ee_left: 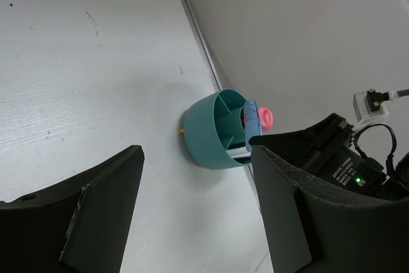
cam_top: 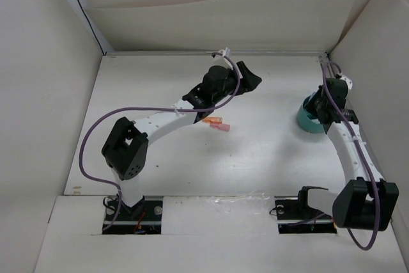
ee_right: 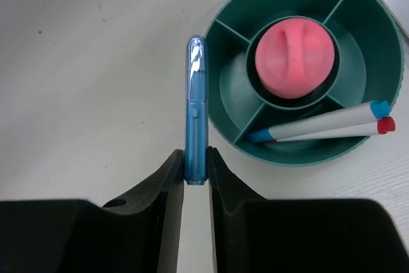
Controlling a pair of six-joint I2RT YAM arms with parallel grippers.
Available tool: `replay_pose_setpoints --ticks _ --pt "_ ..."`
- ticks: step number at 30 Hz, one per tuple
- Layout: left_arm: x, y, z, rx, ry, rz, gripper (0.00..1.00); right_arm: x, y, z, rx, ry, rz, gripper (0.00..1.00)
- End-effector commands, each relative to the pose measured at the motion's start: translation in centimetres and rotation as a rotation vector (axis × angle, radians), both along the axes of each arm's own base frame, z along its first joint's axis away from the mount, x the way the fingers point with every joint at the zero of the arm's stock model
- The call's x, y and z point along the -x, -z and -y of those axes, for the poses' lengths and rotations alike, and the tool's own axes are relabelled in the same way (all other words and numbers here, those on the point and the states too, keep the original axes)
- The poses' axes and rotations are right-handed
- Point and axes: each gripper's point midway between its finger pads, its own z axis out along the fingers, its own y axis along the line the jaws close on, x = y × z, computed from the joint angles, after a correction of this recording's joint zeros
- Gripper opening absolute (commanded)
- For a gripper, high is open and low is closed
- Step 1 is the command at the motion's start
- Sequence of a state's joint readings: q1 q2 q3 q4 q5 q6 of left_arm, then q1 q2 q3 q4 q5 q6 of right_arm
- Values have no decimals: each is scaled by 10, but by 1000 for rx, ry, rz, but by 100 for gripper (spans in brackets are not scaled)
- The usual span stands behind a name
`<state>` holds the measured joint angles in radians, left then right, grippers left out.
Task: Sort the stationery into containers
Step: Place the pen in the storage box.
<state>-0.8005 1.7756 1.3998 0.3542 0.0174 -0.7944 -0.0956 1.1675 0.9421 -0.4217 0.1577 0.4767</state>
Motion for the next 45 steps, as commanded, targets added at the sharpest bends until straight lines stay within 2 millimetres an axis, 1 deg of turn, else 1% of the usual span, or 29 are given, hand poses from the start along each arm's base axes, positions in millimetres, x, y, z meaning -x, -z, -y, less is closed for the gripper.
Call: replay_pose_setpoints --ticks 1,2,4,7,8,10,12,13,14,15,17,18,20,21,22,26,27,28,30,31,32,33,37,38,39,40,41,42,45 --pt "0 -28 -7 45 3 59 65 -9 -19 13 -3 56 47 0" --pt "2 -24 -7 40 13 52 65 -6 -14 18 -18 62 38 0" --pt "4 -24 -6 40 22 51 65 -9 -12 21 -40 68 42 0" --pt "5 -24 -5 41 32 50 65 -7 -5 20 -82 56 37 0" --pt "5 -24 -5 41 32 50 65 -9 -7 20 -89 62 48 0" --pt "7 -24 -4 42 44 49 65 -7 -3 24 -75 83 38 0" --pt "8 -16 -2 37 54 41 65 -5 5 25 -84 85 19 0" --pt "9 -17 0 44 62 34 65 -5 5 25 -84 85 19 0" --pt "9 -17 0 44 62 34 65 -5 13 23 -95 76 -1 0" --pt "9 -19 0 50 62 41 65 -7 11 23 -93 76 9 0" --pt "11 -15 0 45 71 33 65 -9 13 24 -94 76 8 0" --pt "11 -10 0 39 71 26 65 -9 17 24 -89 71 -6 0" --pt "12 -17 -1 51 72 40 65 -12 20 23 -95 64 -9 0" --pt "13 -13 -2 45 72 33 65 -15 21 21 -104 53 -14 0" --pt "13 -13 -2 45 72 33 65 -18 23 20 -110 46 -13 0" --pt "13 -13 -2 45 72 33 65 -18 26 18 -118 38 -21 0" --pt "12 -17 -1 51 72 40 65 -20 28 19 -118 38 -21 0" --pt "12 -17 -1 51 72 40 65 -18 32 18 -120 38 -30 0" --pt "12 -17 -1 51 72 40 65 -20 30 18 -131 30 -18 0" --pt "12 -17 -1 51 72 40 65 -18 34 19 -144 28 -26 0" --pt "11 -12 0 45 72 33 65 -20 32 17 -149 18 -15 0" --pt "13 -12 1 46 82 32 65 -18 35 16 -166 11 -21 0" --pt "13 -12 1 46 82 32 65 -17 37 18 -192 12 -13 0" --pt "13 -12 1 46 82 32 65 -16 40 14 -204 1 -21 0" --pt "12 -14 1 52 82 39 65 -15 37 14 -202 0 -12 0" --pt "13 -10 1 46 82 32 65 -15 37 16 -209 0 -10 1" --pt "13 -10 1 46 82 32 65 -13 40 15 -219 8 -17 1" --pt "13 -10 1 46 82 32 65 -13 37 15 -216 7 -7 1" --pt "13 -10 1 46 82 32 65 -13 36 15 -228 2 -4 4"
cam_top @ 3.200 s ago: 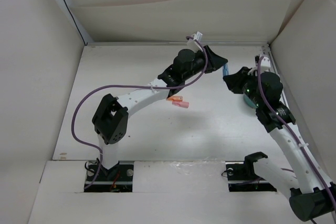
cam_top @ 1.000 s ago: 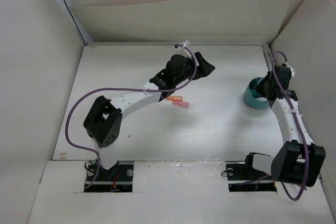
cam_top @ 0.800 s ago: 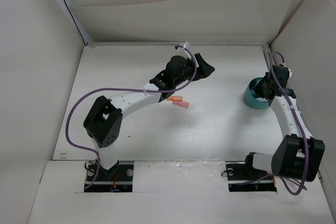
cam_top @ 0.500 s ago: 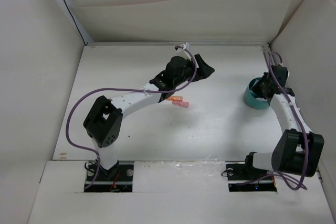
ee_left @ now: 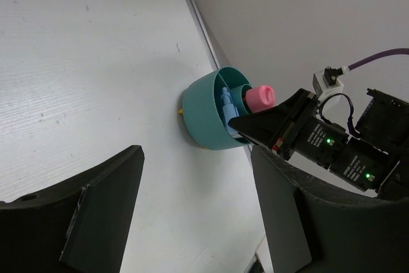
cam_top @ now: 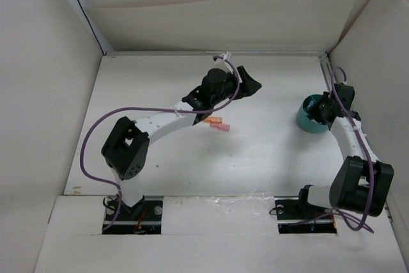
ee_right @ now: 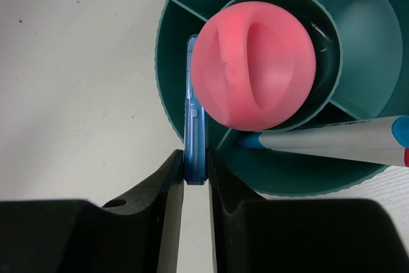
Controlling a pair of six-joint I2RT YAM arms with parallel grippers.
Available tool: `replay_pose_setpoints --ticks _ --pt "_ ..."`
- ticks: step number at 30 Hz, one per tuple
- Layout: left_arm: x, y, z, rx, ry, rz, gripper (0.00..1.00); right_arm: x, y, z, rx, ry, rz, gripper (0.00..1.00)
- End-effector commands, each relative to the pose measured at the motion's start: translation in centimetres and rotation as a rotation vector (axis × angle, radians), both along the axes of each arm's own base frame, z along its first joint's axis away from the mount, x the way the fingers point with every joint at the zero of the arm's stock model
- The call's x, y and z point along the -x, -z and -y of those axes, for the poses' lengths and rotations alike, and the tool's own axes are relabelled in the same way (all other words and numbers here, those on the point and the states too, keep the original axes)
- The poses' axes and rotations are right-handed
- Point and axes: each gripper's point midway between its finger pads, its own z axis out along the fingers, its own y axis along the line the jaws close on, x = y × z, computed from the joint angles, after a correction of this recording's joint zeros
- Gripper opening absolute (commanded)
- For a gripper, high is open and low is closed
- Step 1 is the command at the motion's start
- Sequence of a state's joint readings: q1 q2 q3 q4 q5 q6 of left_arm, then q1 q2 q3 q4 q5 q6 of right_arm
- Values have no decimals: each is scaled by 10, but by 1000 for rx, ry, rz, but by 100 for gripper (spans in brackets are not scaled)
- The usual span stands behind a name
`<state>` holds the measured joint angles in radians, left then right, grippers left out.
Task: Sort the stationery into containers
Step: Place the pen in the storage box.
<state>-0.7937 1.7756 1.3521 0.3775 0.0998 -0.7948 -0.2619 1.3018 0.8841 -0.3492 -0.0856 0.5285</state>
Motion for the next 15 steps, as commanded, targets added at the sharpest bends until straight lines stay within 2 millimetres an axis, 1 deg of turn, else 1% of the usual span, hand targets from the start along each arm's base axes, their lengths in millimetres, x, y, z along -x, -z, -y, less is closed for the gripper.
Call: replay_pose_setpoints --ticks 1,2,3,4,7,8,9,10,11,12,15 --pt "1 -27 -2 56 7 57 65 -8 -17 0 -12 -4 77 6" --pt "1 -27 -2 56 7 57 65 -10 -21 1 -10 -4 86 7" --pt "2 -23 -3 49 7 51 65 -10 -21 1 -17 2 87 8" --pt "3 -28 -4 56 7 57 65 -12 -26 1 -14 2 97 8" --pt "3 -28 -4 56 7 57 65 -12 -26 3 -8 9 95 17" --pt "3 -23 -5 49 7 51 65 -14 -34 3 -2 8 116 19" --pt "3 -23 -5 49 7 51 65 -14 -34 3 -2 8 116 19" --pt "3 -23 -5 49 7 51 65 -13 -38 3 -6 14 129 19" --pt "3 -23 -5 49 7 51 65 -15 -46 2 -6 7 149 20" --pt "3 -23 -5 49 7 51 65 -15 -46 2 -6 6 149 27" --pt "2 -23 -5 48 -2 52 65 -18 -58 4 7 13 176 29"
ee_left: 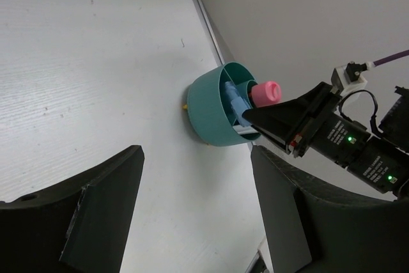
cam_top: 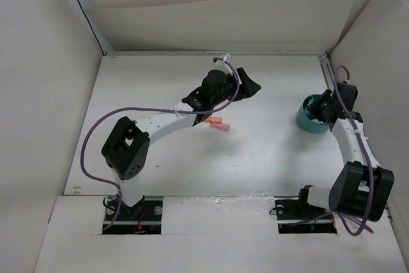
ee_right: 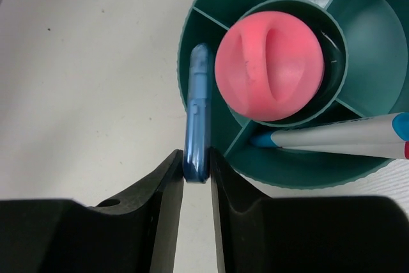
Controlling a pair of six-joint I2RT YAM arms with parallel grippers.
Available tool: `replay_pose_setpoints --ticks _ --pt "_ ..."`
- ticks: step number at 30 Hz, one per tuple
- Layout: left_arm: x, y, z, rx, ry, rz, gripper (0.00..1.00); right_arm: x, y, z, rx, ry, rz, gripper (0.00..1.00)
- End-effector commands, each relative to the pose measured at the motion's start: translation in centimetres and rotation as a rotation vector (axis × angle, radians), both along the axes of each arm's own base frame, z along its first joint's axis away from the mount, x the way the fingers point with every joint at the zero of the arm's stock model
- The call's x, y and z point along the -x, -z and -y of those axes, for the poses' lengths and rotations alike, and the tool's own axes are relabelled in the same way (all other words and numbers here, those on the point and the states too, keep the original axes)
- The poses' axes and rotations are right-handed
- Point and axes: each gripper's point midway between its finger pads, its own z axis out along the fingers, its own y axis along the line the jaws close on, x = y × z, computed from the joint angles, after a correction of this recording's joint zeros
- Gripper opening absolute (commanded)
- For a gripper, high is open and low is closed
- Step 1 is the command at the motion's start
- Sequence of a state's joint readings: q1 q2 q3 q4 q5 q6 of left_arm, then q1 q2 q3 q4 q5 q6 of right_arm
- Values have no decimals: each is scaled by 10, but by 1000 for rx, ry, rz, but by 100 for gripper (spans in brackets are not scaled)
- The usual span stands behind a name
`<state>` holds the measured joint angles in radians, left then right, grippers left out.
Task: Sort the stationery into containers
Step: Place the pen in the storage box, then pick up the pen from the center of the board.
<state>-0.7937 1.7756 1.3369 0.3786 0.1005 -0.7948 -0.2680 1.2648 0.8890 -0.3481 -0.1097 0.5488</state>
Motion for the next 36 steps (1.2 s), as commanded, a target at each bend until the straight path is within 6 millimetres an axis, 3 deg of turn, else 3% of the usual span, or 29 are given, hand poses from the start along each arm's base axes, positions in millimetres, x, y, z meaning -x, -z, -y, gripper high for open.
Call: replay_pose_setpoints --ticks 1,4,11,17,20,21,22,24,25,27,30,31,32,34,35,36 --pt "1 -30 -4 58 -2 62 65 -14 -43 6 25 13 124 29" --pt "1 -30 -4 58 -2 62 65 -13 -46 7 33 20 131 38" --pt "2 -33 -6 58 -2 62 65 -13 -48 7 32 20 130 38" --pt "-1 -32 -11 35 -28 71 65 -1 -85 -9 32 -46 256 37" --pt "-1 -19 -18 8 -57 52 65 2 -99 -33 13 -179 340 23" --pt "-6 -20 -26 7 -85 55 62 3 -99 -43 15 -229 344 14" --pt "-2 -14 -31 -3 -85 46 60 4 -100 -62 2 -305 350 10" --pt "-6 -14 -45 -6 -117 45 59 2 -92 -79 2 -376 329 3" --pt "-5 -13 -48 -1 -128 36 53 1 -89 -89 -4 -405 326 0" --pt "-5 -2 -58 -19 -149 23 49 -1 -92 -124 1 -519 337 0" --pt "1 2 -70 -27 -181 9 40 -5 -73 -168 29 -635 286 0" --pt "3 -3 -75 -20 -192 18 40 -10 -61 -180 48 -676 253 0" --pt "8 6 -79 -24 -195 -4 38 -9 -56 -201 60 -730 249 0" --pt "12 9 -85 -30 -205 -6 38 -13 -50 -224 71 -801 233 0" --pt "12 2 -93 -14 -225 -1 38 -14 -31 -233 88 -838 181 4" --pt "14 10 -99 -27 -243 -8 38 -12 -25 -246 96 -866 167 9"
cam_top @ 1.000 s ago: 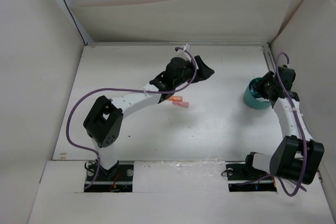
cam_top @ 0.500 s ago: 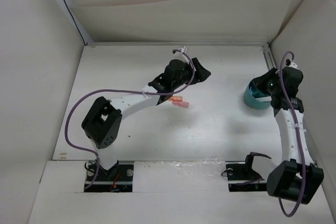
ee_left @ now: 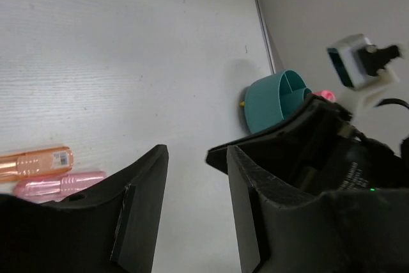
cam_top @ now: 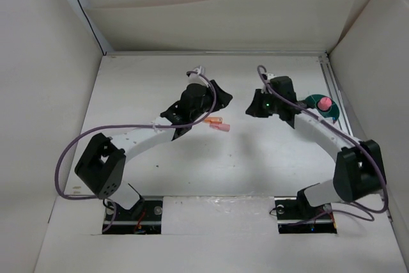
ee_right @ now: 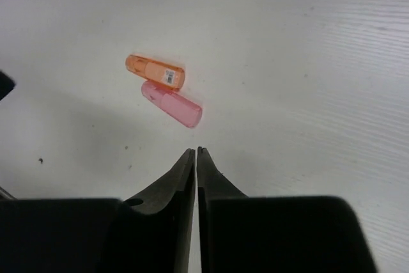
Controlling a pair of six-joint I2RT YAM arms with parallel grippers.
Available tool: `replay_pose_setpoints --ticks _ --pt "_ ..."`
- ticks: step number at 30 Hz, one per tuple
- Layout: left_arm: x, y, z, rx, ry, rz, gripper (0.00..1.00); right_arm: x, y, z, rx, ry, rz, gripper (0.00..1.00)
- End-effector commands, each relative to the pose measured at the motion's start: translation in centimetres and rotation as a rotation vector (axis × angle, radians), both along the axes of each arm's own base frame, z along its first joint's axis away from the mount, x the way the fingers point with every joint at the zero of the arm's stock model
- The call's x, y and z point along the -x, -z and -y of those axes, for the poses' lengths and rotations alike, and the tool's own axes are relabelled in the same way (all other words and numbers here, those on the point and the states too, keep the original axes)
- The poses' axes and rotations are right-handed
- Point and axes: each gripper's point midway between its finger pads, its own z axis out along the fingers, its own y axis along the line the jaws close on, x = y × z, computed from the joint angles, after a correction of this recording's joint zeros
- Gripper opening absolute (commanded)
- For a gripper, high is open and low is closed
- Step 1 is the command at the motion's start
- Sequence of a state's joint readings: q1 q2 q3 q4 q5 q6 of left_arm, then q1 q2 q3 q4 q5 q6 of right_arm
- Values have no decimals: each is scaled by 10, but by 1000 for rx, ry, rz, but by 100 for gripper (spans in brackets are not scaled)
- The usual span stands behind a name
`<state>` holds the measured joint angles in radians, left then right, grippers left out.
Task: Sort the stationery into containers
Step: Pick up the pen from the center of the board.
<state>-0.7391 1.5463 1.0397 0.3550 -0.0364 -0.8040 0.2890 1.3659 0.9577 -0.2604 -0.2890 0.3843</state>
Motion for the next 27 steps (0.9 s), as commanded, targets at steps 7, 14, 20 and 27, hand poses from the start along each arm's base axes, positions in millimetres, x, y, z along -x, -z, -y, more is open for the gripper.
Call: replay_pose_setpoints --ticks 7,14,20,27 --pt "22 -10 -27 85 -52 4 38 -33 37 -46 209 -94 22 53" --pt "40 11 -38 83 -37 -36 38 -30 67 -46 291 -124 -25 78" --pt "50 -1 -52 101 -58 -8 38 -24 85 -70 308 -222 -52 78" --pt "53 -21 -60 136 -77 36 38 -8 94 -98 327 -336 -35 71"
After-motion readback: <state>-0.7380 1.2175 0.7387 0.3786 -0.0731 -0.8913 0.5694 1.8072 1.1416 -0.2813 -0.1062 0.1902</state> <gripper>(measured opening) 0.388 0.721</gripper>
